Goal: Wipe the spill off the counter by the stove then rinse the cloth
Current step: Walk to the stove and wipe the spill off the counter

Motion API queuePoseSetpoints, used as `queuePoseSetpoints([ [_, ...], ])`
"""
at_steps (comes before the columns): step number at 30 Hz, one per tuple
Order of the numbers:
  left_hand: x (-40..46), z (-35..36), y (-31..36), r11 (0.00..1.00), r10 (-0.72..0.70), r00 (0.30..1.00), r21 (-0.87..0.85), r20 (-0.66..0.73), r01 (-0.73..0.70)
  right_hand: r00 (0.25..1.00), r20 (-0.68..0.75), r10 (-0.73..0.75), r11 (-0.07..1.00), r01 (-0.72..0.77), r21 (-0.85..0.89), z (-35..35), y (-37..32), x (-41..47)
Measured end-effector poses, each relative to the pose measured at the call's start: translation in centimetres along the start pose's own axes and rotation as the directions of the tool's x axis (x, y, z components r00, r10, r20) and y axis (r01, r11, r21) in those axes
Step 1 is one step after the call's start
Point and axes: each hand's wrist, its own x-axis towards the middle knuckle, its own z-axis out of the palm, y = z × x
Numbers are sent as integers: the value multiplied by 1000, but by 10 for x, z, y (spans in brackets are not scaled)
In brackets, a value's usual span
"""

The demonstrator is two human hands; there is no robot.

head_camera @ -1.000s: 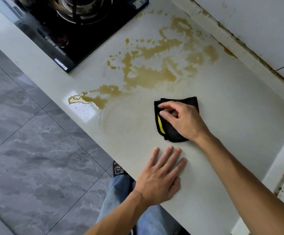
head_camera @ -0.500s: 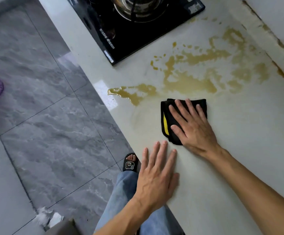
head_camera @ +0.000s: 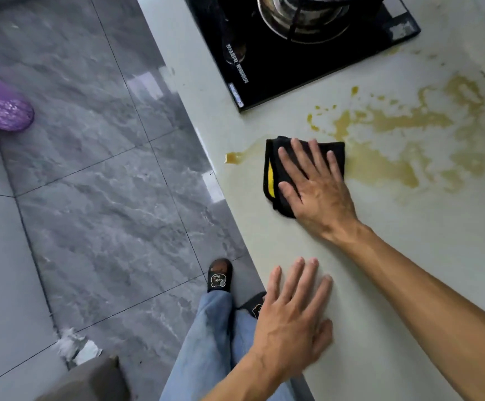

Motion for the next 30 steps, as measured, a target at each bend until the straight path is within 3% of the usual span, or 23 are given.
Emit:
queuePoseSetpoints([
  [4, 4, 2, -1, 1000, 11, 1000, 18, -8, -11, 993, -2, -119, 993, 119, -1, 16, -44, -25],
  [9, 5, 0, -4, 999, 34, 999, -10, -31, -34, 966, 4, -258, 965, 258, 49, 15, -91, 38],
  [13, 3, -3, -5, 1000, 17, 1000, -3, 4, -17, 996, -18, -84, 995, 85, 45, 5, -58, 63],
  [17, 2, -8, -6, 1000, 27, 999, 10, 47, -28, 988, -48, 149, 988, -146, 46, 2, -15, 20],
  [21, 4, -13, -3, 999, 9, 997, 47, 73, -13, 991, -37, 131, 991, -130, 24, 15, -41, -19],
  [25, 6, -15, -3, 1000, 24, 996, 4, 88, -24, 998, -40, 39, 998, -37, 59, 12, -57, 31],
  [30, 5, -21, -8, 998, 47, 995, 25, 93, -49, 959, -98, 265, 963, -259, 73, -5, 0, 66],
])
